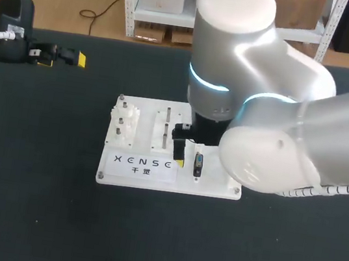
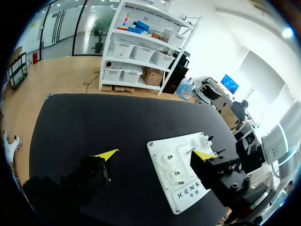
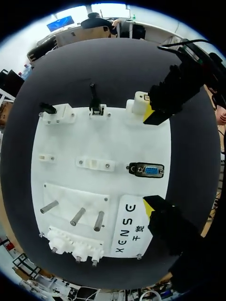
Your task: Insert the USB connector, Ethernet cable, and multi-pin plug into their matching sockets one by one.
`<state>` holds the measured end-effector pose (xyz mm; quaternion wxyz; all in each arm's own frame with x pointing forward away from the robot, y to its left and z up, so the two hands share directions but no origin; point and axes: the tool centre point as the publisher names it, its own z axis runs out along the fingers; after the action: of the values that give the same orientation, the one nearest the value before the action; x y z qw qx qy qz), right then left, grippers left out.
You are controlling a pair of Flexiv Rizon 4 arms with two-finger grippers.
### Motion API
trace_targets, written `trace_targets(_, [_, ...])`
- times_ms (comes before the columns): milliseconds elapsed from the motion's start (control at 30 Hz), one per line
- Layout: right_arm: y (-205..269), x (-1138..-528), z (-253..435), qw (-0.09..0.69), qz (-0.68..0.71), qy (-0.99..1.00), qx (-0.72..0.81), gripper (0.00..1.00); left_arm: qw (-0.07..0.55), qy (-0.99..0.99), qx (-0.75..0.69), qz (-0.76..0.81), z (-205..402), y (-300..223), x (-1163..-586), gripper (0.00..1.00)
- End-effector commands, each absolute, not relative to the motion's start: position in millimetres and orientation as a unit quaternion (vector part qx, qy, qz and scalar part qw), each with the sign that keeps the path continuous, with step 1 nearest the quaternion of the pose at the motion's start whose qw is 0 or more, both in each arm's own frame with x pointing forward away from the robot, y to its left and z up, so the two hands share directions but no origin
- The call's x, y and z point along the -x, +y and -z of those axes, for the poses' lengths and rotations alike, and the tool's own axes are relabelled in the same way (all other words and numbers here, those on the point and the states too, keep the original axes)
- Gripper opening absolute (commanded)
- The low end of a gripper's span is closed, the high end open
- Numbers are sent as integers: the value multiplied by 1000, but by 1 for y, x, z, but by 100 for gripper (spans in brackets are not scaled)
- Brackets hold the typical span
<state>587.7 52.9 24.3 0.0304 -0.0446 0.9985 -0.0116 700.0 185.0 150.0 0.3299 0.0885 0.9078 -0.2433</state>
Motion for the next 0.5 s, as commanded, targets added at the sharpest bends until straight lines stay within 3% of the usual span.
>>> trace_targets(33, [54,-593,-20,22,7,999,35,100,330,908,-89,243,-150,185,-700,100])
trace_targets(500, [53,-594,-18,8,-1,999,34,100,330,908,-89,243,-150,185,-700,100])
